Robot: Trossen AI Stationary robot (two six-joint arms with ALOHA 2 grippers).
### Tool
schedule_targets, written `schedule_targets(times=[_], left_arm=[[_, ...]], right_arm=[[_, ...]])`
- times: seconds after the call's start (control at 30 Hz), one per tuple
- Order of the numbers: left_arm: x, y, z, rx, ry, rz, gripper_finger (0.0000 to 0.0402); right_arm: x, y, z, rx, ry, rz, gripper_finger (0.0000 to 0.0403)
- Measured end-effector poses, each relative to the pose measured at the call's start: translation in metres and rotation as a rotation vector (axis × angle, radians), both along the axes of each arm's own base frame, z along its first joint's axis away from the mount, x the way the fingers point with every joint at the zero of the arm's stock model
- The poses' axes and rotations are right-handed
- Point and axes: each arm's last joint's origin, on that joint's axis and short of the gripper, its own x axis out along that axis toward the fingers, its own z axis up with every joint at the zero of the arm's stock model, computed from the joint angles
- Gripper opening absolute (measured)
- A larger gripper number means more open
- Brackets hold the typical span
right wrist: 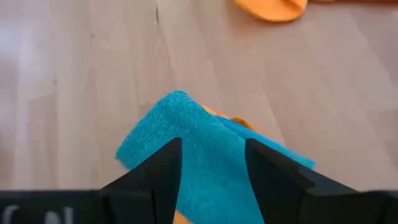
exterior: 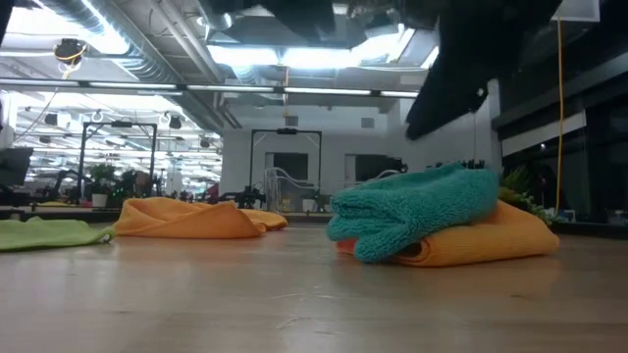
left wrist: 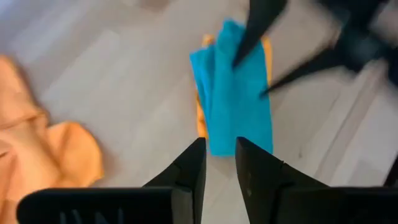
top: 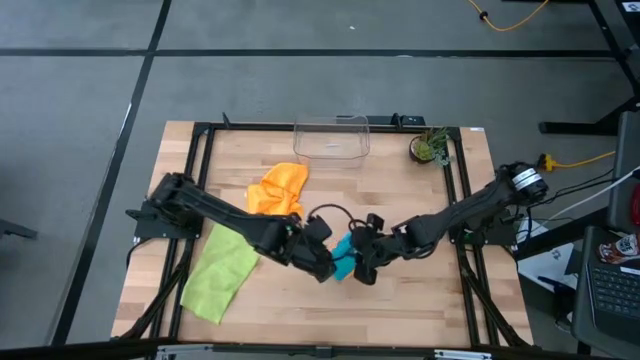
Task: Fold microfiber towels
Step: Stack the blue microfiber cloth on top of the bottom orange microfiber cloth
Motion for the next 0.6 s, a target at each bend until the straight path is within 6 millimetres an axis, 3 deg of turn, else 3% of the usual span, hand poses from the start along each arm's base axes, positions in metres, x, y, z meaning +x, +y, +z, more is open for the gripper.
schedule_targets(times=[0.23,0.47,0.6], left_arm=[[-0.011,-0.011,0.009,0.067,-0.048,0.022,0.0078],[-0.012,-0.011,0.008,0.078,-0.038,0.022,0.0078],[-0.012,-0.011,0.007,0.080,-0.033,0.022,0.0078]], right_arm=[[0.017,0.001,-0.039,-0.030,0.056,-0.050,0.0178],[0.034,0.004,-0.052,0.087,0.029,0.156,0.0178],[0.036,0.001,-0.053,0.092,0.041,0.161,0.0178]])
